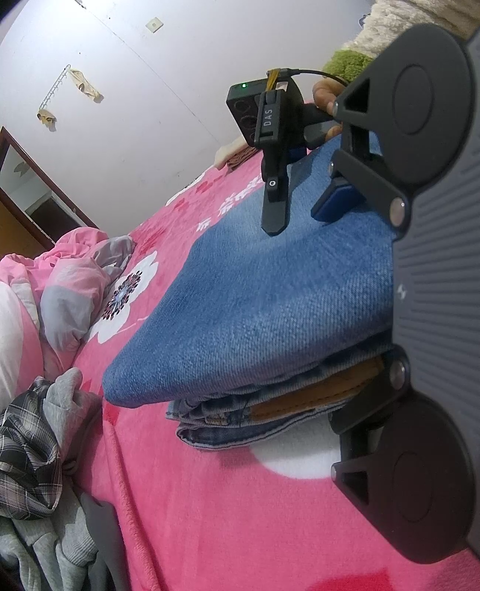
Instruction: Fold clothes
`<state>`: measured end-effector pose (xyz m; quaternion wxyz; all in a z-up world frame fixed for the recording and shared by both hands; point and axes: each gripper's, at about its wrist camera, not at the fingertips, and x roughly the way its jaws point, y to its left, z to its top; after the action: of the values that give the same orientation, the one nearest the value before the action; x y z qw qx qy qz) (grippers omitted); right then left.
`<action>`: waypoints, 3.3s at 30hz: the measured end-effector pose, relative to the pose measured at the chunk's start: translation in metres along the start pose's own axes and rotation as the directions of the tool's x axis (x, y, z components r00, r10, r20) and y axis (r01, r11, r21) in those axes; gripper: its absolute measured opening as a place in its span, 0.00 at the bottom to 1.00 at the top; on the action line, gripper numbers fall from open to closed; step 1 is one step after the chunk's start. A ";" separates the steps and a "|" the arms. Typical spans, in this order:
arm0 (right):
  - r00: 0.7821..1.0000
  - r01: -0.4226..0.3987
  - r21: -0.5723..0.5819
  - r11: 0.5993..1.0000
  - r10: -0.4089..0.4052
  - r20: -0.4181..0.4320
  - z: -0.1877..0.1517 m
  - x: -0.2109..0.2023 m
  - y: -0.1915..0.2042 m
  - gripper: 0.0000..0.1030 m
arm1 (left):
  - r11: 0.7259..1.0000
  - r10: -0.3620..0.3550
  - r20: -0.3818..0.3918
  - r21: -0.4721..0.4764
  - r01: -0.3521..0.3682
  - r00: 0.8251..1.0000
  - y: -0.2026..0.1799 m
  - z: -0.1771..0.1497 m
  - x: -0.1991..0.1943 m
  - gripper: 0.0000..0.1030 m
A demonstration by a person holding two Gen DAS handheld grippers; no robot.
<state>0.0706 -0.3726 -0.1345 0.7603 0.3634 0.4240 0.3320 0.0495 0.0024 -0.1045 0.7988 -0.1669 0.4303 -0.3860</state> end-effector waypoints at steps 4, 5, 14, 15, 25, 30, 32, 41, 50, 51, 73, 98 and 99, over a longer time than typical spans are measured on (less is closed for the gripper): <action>1.000 0.000 -0.006 1.000 0.000 0.008 -0.001 0.000 0.001 0.40 | 1.000 0.000 0.001 0.001 0.000 1.000 0.000 0.000 0.001 0.82; 1.000 0.000 -0.007 1.000 0.000 0.010 -0.001 0.000 0.001 0.40 | 1.000 0.000 0.001 0.002 0.000 1.000 0.000 0.000 0.001 0.82; 1.000 0.000 -0.012 1.000 0.000 0.009 0.000 0.000 0.001 0.40 | 1.000 -0.002 0.002 0.003 0.002 1.000 0.000 0.000 0.000 0.82; 1.000 0.000 -0.012 1.000 0.000 0.010 0.000 0.000 0.001 0.40 | 1.000 -0.002 0.002 0.004 0.002 1.000 0.000 0.000 0.000 0.82; 1.000 0.000 -0.010 1.000 0.000 0.013 0.000 0.001 0.001 0.41 | 1.000 -0.002 0.002 0.005 0.002 1.000 0.000 0.000 0.000 0.82; 1.000 0.000 -0.011 1.000 0.000 0.015 -0.001 0.001 0.001 0.41 | 1.000 -0.002 0.003 0.006 0.002 1.000 0.000 -0.001 0.000 0.82; 1.000 0.000 -0.012 1.000 0.000 0.015 -0.001 0.001 0.001 0.41 | 1.000 -0.003 0.003 0.006 0.003 1.000 0.000 -0.001 0.000 0.82; 1.000 -0.001 -0.011 1.000 0.001 0.017 -0.002 0.001 0.001 0.41 | 1.000 -0.004 0.003 0.007 0.004 1.000 0.001 -0.001 0.001 0.82; 1.000 -0.001 -0.011 1.000 0.001 0.019 -0.003 0.000 0.001 0.41 | 1.000 -0.005 0.002 0.008 0.005 1.000 0.001 -0.001 0.000 0.83; 1.000 0.000 -0.012 1.000 0.000 0.020 -0.003 0.000 0.001 0.41 | 1.000 -0.006 0.002 0.007 0.006 1.000 0.001 -0.001 0.000 0.82; 0.999 0.026 -0.080 0.996 -0.024 0.030 -0.002 -0.005 0.022 0.41 | 0.984 0.139 -0.022 0.119 -0.136 0.990 -0.036 0.006 -0.008 0.76; 1.000 0.025 -0.146 0.989 -0.022 0.020 0.001 -0.007 0.045 0.41 | 0.959 0.220 -0.017 0.185 -0.213 0.975 -0.063 0.003 -0.017 0.75; 1.000 0.027 -0.149 0.989 -0.025 0.017 0.001 -0.007 0.046 0.41 | 0.959 0.220 -0.017 0.186 -0.213 0.975 -0.064 0.003 -0.018 0.75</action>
<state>0.0591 -0.3546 -0.0928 0.7928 0.3025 0.3968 0.3499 0.0158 -0.0255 -0.0545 0.8399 -0.0372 0.4237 -0.3371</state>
